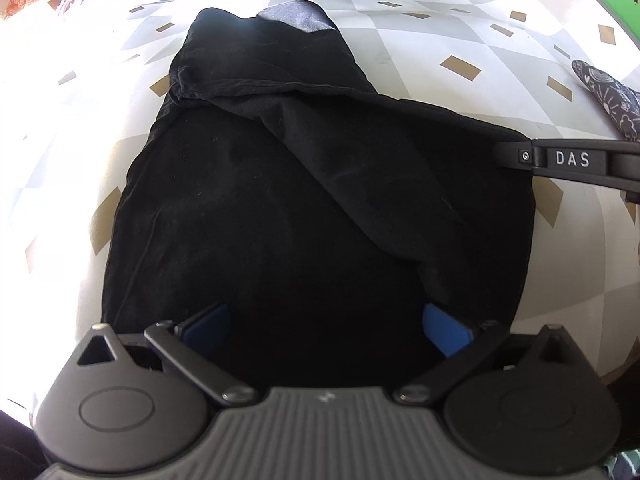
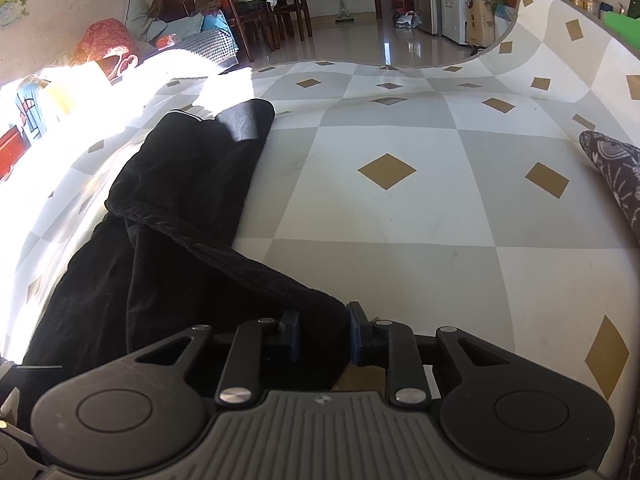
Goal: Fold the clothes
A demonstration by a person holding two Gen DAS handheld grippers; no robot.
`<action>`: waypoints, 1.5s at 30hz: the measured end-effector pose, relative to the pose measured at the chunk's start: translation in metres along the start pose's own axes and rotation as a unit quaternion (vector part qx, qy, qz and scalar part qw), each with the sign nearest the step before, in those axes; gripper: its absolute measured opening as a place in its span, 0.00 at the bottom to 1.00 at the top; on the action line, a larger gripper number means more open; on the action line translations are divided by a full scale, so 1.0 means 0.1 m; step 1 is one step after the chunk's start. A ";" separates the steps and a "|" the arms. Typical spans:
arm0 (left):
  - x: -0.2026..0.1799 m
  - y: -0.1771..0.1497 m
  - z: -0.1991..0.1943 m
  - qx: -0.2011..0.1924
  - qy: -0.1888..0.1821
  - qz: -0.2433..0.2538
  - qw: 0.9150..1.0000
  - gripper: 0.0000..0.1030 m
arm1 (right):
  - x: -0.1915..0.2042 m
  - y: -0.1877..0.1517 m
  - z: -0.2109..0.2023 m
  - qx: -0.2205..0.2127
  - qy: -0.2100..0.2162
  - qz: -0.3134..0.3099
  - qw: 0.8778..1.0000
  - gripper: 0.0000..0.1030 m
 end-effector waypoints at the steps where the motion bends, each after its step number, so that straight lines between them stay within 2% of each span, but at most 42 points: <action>1: 0.05 0.00 -0.01 -0.003 0.003 -0.012 1.000 1.00 | 0.02 0.01 -0.03 -0.001 0.005 0.003 1.000 0.22; 6: 0.32 0.00 -0.10 -0.022 0.020 -0.072 0.997 1.00 | 0.12 0.00 -0.15 0.008 0.045 0.026 0.999 0.22; 11: 0.43 0.03 -0.17 -0.041 -0.004 -0.114 0.993 1.00 | 0.32 -0.07 -0.28 0.021 0.093 0.023 0.995 0.21; 14: 0.46 0.06 -0.24 -0.064 -0.030 -0.133 0.989 1.00 | 0.46 -0.17 -0.34 0.030 0.109 0.001 0.994 0.21; 18: 0.50 0.18 -0.29 -0.087 -0.083 -0.161 0.980 1.00 | 0.64 -0.33 -0.41 0.049 0.140 -0.018 0.989 0.21; 21: 0.47 0.24 -0.27 -0.092 -0.126 -0.183 0.971 1.00 | 0.78 -0.44 -0.47 0.060 0.162 -0.043 0.984 0.21; 23: 0.46 0.25 -0.25 -0.090 -0.135 -0.188 0.969 1.00 | 0.85 -0.52 -0.50 0.067 0.171 -0.057 0.981 0.21; 28: 0.44 0.28 -0.18 -0.085 -0.156 -0.200 0.964 1.00 | 0.92 -0.65 -0.49 0.081 0.173 -0.077 0.979 0.21; 33: 0.40 0.30 -0.11 -0.077 -0.178 -0.211 0.958 1.00 | 0.86 -0.62 -0.47 0.072 0.151 -0.080 0.983 0.21; 37: 0.34 0.33 -0.06 -0.065 -0.207 -0.217 0.952 1.00 | 0.85 -0.60 -0.48 0.058 0.137 -0.102 0.984 0.35; 40: 0.34 0.33 -0.04 -0.057 -0.212 -0.226 0.949 1.00 | 0.88 -0.62 -0.50 0.060 0.142 -0.109 0.982 0.44; 43: 0.33 0.32 0.02 -0.048 -0.229 -0.245 0.941 1.00 | 0.95 -0.66 -0.51 0.052 0.141 -0.137 0.979 0.49; 45: 0.34 0.31 0.05 -0.041 -0.222 -0.246 0.943 1.00 | 0.99 -0.71 -0.49 0.046 0.134 -0.162 0.977 0.50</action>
Point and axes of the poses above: each gripper's, at about its wrist camera, not at the fingertips, and z roughly the way its jaws point, x to its left, y to its top, the point moved 10 cm from there along z, roughly the way its jaws point, and after that the axes turned 13 degrees about z, right-handed, at the moved point
